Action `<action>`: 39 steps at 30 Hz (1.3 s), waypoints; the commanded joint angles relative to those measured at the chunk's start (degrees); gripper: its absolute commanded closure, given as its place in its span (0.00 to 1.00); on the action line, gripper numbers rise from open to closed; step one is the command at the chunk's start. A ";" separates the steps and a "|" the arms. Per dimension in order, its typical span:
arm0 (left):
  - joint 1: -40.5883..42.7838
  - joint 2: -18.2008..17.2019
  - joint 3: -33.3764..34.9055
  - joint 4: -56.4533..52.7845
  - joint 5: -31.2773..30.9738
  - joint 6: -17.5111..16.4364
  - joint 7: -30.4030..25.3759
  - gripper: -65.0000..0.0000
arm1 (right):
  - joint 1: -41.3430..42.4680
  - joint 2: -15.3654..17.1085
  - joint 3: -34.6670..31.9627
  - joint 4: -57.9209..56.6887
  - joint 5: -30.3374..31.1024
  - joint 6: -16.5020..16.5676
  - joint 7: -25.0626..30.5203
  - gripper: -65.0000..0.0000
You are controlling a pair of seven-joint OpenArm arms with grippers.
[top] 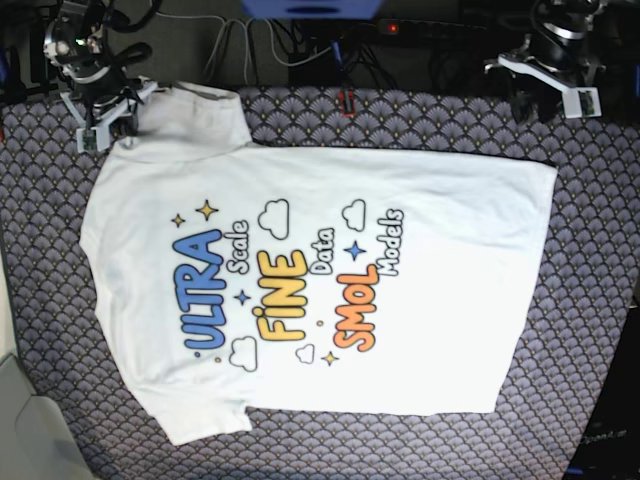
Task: Fold the T-shirt properly
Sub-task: 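Lower both grippers to the shirt's shoulder corners at the collar edge, then pinch the shoulder edges with both grippers and lift slightly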
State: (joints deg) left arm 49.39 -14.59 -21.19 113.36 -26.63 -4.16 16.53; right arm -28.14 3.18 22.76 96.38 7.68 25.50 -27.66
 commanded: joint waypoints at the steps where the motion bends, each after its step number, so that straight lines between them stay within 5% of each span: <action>1: 0.42 -0.49 -0.39 0.79 -0.22 -0.19 -1.28 0.64 | -0.56 0.03 -0.21 -0.69 -1.13 0.75 -3.86 1.00; 10: -4.86 -0.22 -4.44 -2.28 -0.31 -0.19 -1.28 0.64 | -0.47 0.03 -0.21 -0.60 -1.13 0.75 -3.86 1.00; 24: -21.56 -0.22 -5.23 -23.12 -0.22 -0.28 -1.28 0.64 | -0.47 0.12 -0.30 -0.60 -1.40 0.75 -3.86 1.00; 39: -26.92 -0.22 -5.14 -27.69 -0.22 -0.28 -1.28 0.64 | -0.12 0.12 -0.30 -0.69 -1.48 0.75 -3.86 1.00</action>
State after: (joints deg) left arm 22.74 -14.06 -26.04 84.66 -26.63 -4.27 16.71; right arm -27.81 3.20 22.72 96.36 7.77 25.52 -27.81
